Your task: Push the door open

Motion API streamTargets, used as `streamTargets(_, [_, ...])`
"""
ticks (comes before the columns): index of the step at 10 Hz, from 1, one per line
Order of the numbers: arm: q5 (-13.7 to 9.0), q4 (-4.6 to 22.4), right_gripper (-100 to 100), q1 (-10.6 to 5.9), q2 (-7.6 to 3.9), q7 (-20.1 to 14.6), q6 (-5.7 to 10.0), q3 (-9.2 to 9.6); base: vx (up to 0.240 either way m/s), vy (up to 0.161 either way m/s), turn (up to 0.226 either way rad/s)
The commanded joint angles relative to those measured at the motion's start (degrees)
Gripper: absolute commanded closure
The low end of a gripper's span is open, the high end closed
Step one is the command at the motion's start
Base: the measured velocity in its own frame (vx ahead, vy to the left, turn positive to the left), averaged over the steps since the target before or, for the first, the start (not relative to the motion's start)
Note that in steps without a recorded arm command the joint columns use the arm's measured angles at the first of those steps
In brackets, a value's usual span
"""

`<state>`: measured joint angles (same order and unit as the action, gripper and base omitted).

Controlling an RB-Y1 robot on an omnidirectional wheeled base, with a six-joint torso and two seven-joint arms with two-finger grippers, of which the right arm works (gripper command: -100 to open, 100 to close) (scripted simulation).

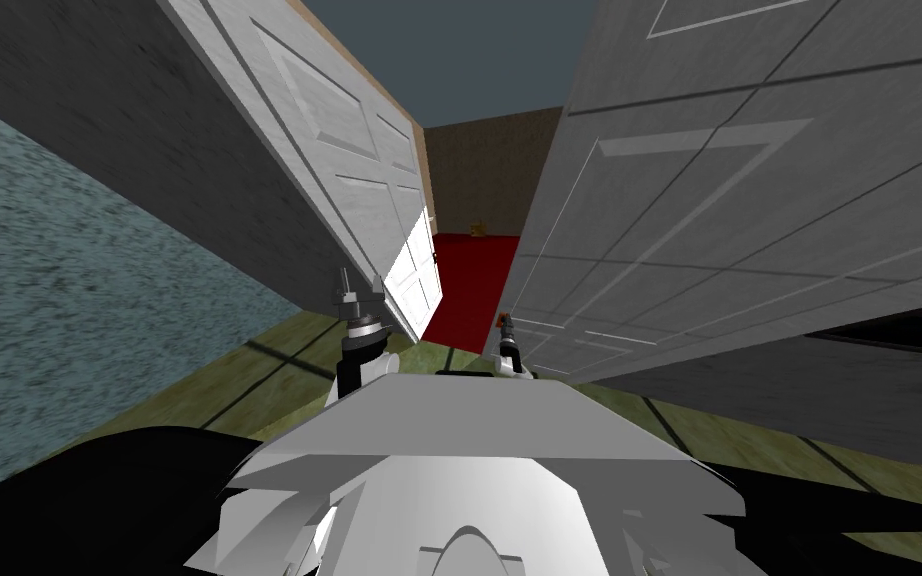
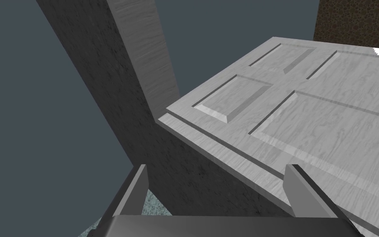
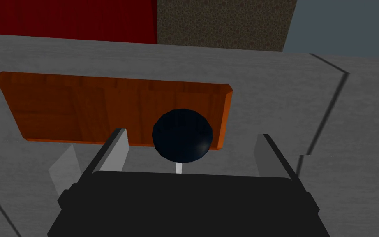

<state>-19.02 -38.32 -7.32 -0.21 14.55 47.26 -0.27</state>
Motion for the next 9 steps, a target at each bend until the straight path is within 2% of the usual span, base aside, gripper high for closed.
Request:
streamTargets(1, [0.0,0.0,-100,0.0,0.0,0.0,0.0,0.0,0.08,-0.002,-0.005])
streamTargets(2, [0.0,0.0,100,0.0,0.0,0.0,0.0,0.0,-0.019,0.003,0.003])
streamTargets(7, [0.0,0.0,100,0.0,0.0,0.0,0.0,0.0,-0.011,0.0,0.003])
streamTargets(9, [-0.58,0.2,100,0.05,-1.09,0.29,-0.12,-0.89,0.137,0.019,-0.021])
